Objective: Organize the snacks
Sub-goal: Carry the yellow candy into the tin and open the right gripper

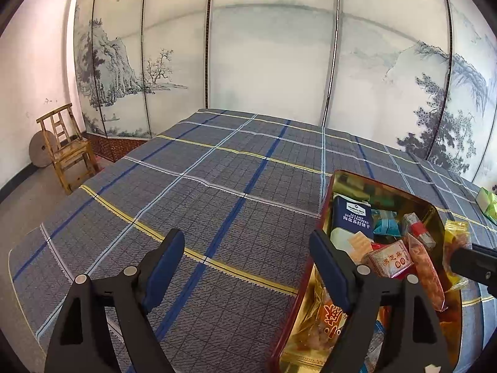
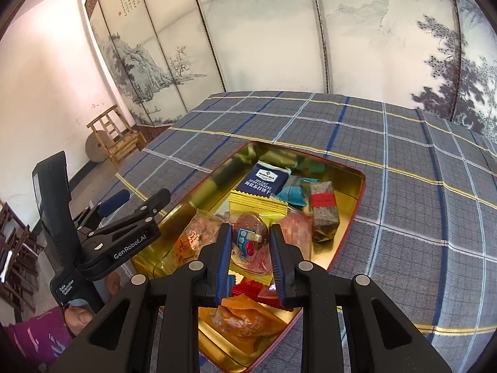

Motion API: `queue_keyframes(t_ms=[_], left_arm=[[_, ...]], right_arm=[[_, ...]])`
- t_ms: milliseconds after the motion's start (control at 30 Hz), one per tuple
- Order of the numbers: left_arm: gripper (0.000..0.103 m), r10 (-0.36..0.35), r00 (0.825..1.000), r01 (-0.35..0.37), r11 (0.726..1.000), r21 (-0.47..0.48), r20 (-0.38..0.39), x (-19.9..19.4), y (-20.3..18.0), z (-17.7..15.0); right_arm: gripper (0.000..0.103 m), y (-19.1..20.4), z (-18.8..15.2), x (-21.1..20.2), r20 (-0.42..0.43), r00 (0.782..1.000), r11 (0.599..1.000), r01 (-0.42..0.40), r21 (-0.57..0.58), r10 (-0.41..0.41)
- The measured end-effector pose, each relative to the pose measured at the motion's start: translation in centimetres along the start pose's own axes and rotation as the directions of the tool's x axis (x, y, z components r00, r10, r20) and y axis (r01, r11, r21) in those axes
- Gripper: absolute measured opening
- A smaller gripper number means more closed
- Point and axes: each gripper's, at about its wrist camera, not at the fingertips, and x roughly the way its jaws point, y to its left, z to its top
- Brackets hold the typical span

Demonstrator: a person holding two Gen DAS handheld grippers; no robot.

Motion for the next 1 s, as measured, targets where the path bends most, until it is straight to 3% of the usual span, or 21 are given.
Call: queue_keyframes(t_ms=[1000], left_arm=[[0.087, -0.009, 1.0, 0.009, 0.999, -0.047, -0.009, 0.3, 0.8, 0.1]], right_arm=[[0.025, 2.1, 0.0, 4.5, -0.07, 0.998, 1.0, -0.002, -0.026, 0.0]])
